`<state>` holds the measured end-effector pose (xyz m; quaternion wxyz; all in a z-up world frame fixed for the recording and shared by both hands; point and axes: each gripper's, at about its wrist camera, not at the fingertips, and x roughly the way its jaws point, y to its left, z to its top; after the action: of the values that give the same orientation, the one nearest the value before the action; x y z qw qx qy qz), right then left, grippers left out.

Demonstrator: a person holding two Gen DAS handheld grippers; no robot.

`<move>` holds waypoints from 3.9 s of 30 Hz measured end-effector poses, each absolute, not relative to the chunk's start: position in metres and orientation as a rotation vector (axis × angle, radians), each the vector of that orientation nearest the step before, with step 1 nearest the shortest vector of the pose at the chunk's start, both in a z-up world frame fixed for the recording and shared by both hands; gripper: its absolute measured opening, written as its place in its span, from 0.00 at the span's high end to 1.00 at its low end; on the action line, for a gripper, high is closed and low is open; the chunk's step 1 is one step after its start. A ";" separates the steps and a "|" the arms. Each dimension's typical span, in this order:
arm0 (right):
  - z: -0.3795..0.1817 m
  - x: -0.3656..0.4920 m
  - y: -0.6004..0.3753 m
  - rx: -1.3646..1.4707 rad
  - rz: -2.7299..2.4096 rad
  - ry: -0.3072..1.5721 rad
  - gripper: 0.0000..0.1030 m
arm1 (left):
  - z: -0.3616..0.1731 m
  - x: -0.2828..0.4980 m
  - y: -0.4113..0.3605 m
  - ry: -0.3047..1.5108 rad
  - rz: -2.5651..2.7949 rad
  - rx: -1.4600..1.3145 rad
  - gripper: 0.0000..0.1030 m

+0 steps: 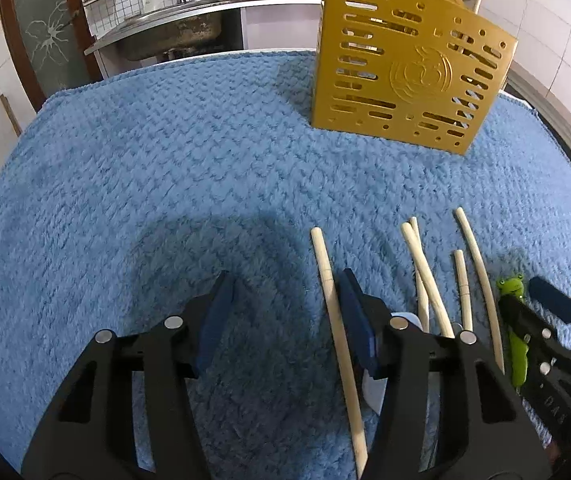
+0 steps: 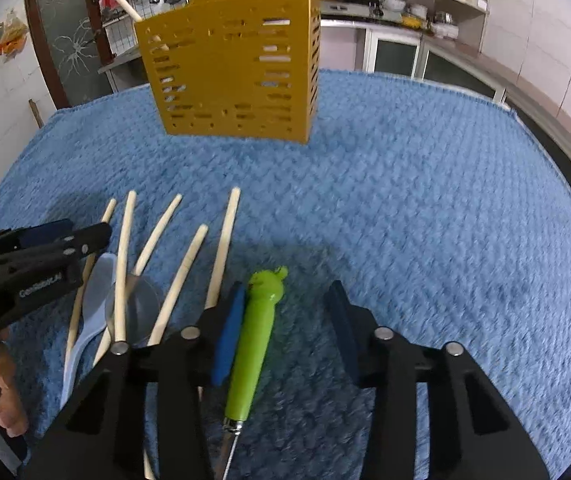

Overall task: Organize utensils
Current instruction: 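Grasp another chopstick with the left tool while the right tool grasps the green frog-handled fork, then lift the chopstick and the frog-handled fork and carry both over the caddy, then insert the fork and the chopstick into the caddy and open both tools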

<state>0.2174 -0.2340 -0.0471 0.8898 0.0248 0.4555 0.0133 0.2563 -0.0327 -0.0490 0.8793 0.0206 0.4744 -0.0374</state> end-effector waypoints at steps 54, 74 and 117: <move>0.035 0.204 -0.260 0.132 0.094 0.739 0.82 | 0.069 0.213 -0.020 0.697 -0.216 -0.008 0.96; 0.089 0.222 -0.267 0.114 0.061 0.592 0.82 | 0.123 0.234 -0.014 0.566 -0.240 -0.062 0.97; 0.177 0.300 -0.263 0.064 0.049 0.480 0.82 | 0.148 0.363 -0.024 0.604 -0.163 -0.070 0.51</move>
<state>0.2996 -0.2628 0.1770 0.9705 0.0316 0.2378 0.0241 0.3631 -0.0238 0.1478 0.9509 -0.0344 0.2971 -0.0802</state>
